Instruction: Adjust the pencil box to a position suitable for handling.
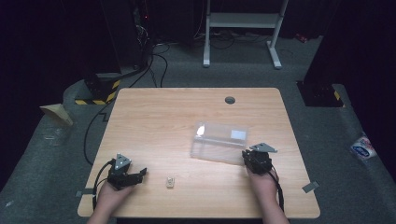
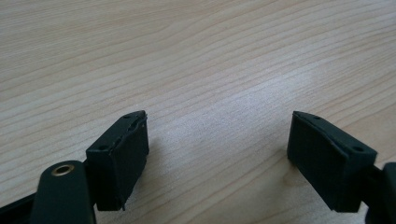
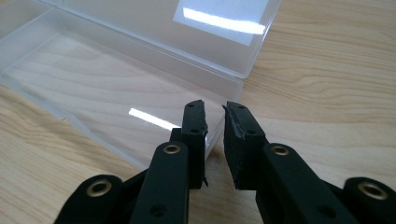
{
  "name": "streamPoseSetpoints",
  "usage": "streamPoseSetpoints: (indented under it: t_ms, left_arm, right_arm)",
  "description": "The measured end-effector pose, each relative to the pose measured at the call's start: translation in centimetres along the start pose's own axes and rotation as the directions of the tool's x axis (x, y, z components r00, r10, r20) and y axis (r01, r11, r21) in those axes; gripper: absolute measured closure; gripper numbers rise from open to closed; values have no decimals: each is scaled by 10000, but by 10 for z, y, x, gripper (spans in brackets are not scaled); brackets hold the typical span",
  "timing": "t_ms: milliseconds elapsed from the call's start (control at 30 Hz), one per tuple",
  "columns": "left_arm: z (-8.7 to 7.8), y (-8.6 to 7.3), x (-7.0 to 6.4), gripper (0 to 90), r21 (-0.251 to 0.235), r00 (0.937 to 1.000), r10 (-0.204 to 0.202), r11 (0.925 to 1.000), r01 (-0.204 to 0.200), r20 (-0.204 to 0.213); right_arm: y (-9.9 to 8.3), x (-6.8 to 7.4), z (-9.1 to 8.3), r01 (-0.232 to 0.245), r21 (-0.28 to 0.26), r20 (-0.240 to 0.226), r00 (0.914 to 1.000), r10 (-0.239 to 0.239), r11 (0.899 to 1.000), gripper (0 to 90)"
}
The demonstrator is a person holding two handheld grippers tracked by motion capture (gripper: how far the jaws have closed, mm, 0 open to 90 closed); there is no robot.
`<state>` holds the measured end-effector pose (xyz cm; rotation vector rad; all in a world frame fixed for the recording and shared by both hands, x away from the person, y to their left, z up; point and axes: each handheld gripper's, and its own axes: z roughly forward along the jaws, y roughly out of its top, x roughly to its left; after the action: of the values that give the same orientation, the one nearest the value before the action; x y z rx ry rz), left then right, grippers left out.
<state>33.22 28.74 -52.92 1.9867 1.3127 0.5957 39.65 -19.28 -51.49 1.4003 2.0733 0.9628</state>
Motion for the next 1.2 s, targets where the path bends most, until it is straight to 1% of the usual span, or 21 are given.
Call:
streamPoseSetpoints:
  t_ms: [100, 200, 300, 333, 400, 433, 533, 600, 700, 800, 933, 1200]
  left_arm:
    - [-1, -1, -1, 215, -24, 10000, -70, 10000, 70, -34]
    - [-1, -1, -1, 216, -10, 10000, -69, 10000, 69, -17]
    - [-2, -2, -1, 217, -28, 10000, -20, 10000, 20, -48]
    - [-2, -2, -1, 218, -33, 10000, -28, 10000, 28, -56]
    - [-2, -2, -2, 220, -35, 10000, -26, 10000, 26, -45]
    - [-3, -2, -2, 223, -17, 10000, -21, 10000, 21, -25]
    - [-3, -3, -2, 224, -13, 10000, 6, 10000, -6, -17]
    - [-3, -3, -2, 224, -30, 10000, -2, 10000, 2, -22]
    - [-4, -3, -2, 225, -31, 10000, 30, 10000, -30, -38]
    - [-4, -4, -3, 226, -65, 10000, -54, 10000, 53, -46]
    - [-6, -5, -4, 236, -47, 10000, -19, 10000, 19, -45]
    - [-7, -6, -5, 237, -70, 10000, -48, 10000, 48, -41]
  right_arm:
    - [2, 5, 3, 121, -43, -116, 9999, -122, 9999, 777]
    - [3, 7, 5, 114, -69, -210, 9997, -116, 9999, 777]
    - [6, 11, 8, 239, -29, -280, 9993, -239, 9997, 777]
    - [7, 15, 10, 330, -43, -348, 9988, -331, 9994, 777]
    - [8, 17, 11, 363, -34, -358, 9987, -364, 9993, 779]
    - [10, 21, 13, 483, -31, -345, 9982, -484, 9988, 786]
    - [12, 23, 15, 493, -35, -386, 9980, -494, 9988, 790]
    - [15, 26, 18, 612, -56, -417, 9972, -614, 9981, 792]
    - [15, 28, 20, 561, -58, -436, 9975, -563, 9984, 792]
    - [17, 29, 22, 611, -32, -484, 9970, -612, 9981, 791]
    - [19, 31, 23, 686, -98, -532, 9962, -690, 9976, 791]
    - [22, 36, 26, 775, -61, -633, 9950, -777, 9970, 790]
